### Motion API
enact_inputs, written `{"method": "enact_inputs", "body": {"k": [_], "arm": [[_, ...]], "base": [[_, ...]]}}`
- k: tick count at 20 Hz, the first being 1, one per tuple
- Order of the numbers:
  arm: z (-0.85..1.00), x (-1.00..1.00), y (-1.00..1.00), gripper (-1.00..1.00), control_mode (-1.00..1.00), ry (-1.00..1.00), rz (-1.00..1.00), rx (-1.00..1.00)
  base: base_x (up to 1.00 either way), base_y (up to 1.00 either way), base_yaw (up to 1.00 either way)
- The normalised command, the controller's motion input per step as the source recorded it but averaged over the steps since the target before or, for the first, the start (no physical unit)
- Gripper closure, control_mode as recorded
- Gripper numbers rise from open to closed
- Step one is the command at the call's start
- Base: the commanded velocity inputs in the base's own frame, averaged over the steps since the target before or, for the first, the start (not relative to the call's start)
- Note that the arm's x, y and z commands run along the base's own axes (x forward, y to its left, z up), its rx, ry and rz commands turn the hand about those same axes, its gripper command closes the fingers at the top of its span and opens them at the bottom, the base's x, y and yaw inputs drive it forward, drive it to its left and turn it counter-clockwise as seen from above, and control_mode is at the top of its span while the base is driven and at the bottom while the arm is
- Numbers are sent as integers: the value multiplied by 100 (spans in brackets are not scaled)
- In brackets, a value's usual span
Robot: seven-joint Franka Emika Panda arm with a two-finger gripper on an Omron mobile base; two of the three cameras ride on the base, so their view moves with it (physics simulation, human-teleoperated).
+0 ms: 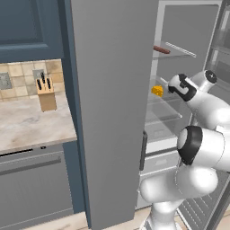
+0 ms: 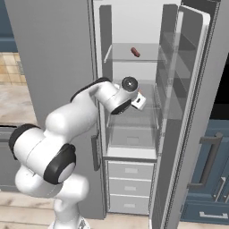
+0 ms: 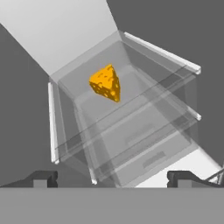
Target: Retrieve the sausage and cheese from the fridge and place them on the cutting board on the counter.
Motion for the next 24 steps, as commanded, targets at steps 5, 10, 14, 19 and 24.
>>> {"method": "enact_inputs", "body": {"k": [5, 10, 14, 19, 24], "arm": [[-2, 30, 1, -100, -100, -3, 6, 0], [-7, 26, 2, -100, -100, -9, 9, -3], [-11, 24, 0, -100, -100, -5, 12, -3], [-10, 31, 0, -100, -100, -3, 11, -2], [0, 34, 0, -100, -100, 4, 6, 0]], "base": [[0, 0, 0], [0, 0, 0], [0, 0, 0], [0, 0, 0], [0, 0, 0]]}}
